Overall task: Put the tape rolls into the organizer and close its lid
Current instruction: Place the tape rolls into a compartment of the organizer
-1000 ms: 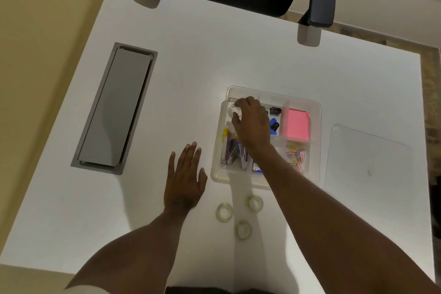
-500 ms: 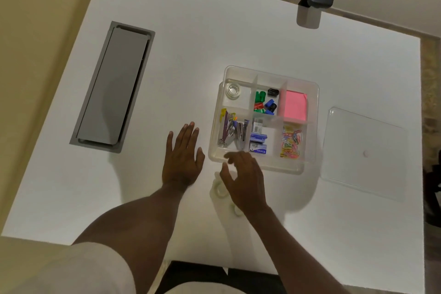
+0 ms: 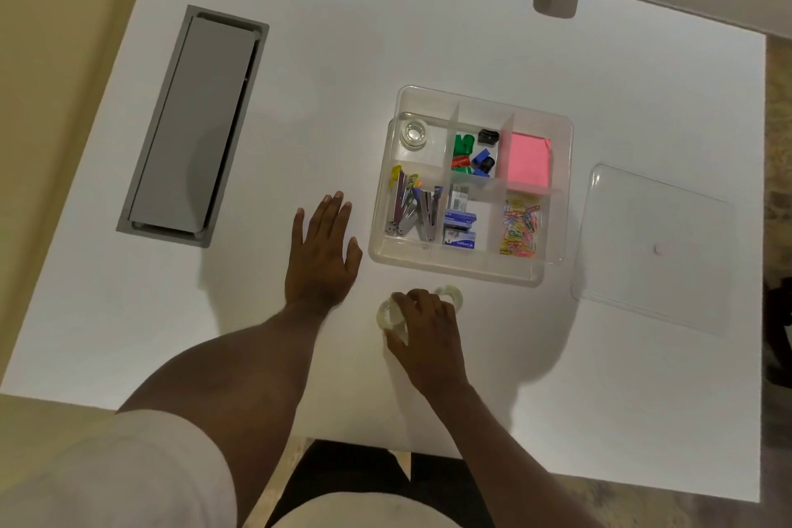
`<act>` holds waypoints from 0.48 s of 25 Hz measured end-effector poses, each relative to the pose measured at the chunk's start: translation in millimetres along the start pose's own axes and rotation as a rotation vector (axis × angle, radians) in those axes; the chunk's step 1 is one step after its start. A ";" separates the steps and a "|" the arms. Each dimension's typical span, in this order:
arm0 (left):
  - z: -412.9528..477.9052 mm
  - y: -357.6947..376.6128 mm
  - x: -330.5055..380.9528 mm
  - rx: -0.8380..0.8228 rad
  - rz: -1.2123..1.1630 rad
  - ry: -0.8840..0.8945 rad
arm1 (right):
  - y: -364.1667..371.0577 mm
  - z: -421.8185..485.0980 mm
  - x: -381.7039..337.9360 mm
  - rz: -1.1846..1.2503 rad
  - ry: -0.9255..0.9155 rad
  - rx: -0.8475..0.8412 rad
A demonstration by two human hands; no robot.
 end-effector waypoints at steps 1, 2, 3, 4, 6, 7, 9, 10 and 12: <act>0.5 0.0 -0.4 -0.001 0.004 -0.001 | -2.5 2.8 -1.4 0.008 -0.009 0.009; 0.7 0.3 -0.6 -0.003 0.006 -0.002 | -6.2 5.9 -3.0 0.030 -0.011 0.021; 1.3 0.7 -0.9 -0.005 0.009 -0.005 | -11.5 10.2 -4.3 0.064 -0.009 0.039; 1.8 1.2 -1.3 -0.007 0.012 -0.008 | -18.4 16.6 -5.3 0.111 -0.002 0.056; 1.7 2.4 -1.6 -0.005 0.010 -0.006 | -38.6 36.4 -6.3 0.218 0.015 0.092; 1.1 2.8 -1.9 -0.002 0.010 -0.002 | -52.0 49.7 -6.6 0.264 0.013 0.130; 0.7 3.0 -3.3 0.008 0.007 0.003 | -83.2 81.4 -8.0 0.336 -0.011 0.235; 0.5 3.0 -3.8 0.012 0.008 0.004 | -98.3 98.3 -8.4 0.361 -0.019 0.276; 0.9 2.9 -3.9 0.013 0.018 0.004 | -122.8 133.1 -6.8 0.364 -0.004 0.318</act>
Point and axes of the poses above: each hand's wrist, its own z-axis towards the middle knuckle, its own y-axis out of the palm, x = y × z, the point moved 5 cm from there along z, towards the middle knuckle, and after that the axes turned 1 degree about -z, right-handed, at the moved point
